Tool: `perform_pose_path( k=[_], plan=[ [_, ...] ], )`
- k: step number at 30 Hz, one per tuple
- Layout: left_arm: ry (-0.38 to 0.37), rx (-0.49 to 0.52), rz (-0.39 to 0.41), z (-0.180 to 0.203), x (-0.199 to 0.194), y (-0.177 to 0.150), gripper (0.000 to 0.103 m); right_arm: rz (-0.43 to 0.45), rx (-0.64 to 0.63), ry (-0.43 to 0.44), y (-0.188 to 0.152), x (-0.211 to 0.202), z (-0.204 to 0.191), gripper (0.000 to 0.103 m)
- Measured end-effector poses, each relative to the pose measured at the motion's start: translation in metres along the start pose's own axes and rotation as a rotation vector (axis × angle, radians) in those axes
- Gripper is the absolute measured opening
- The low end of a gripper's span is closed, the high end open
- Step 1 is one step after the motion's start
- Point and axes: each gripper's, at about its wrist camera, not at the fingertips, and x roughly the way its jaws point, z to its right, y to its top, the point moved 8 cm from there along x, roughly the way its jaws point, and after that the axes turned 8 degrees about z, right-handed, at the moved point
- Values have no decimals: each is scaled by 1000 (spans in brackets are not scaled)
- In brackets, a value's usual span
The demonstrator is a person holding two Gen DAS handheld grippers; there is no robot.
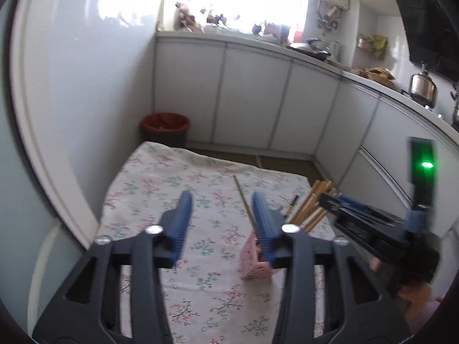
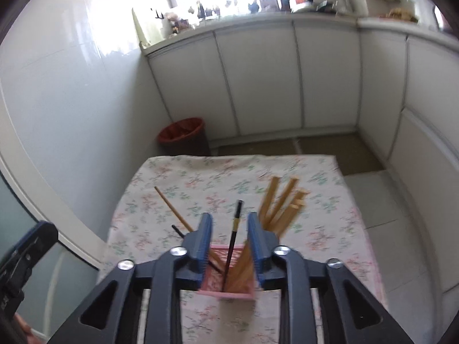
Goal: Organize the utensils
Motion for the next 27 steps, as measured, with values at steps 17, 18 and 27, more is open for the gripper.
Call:
perform_pose_path(
  k=[17,18,27],
  plan=[
    [68,-61,60,37,-135,-41,102,155,64,-297,-46,-206,64,103],
    [76,-56,57,38,-138,-42,102,135,65,-310,-51,-215,66,103],
    [126,28,55,52,-183,-54,102,105,94,-319,-77,-276,71,103]
  ],
)
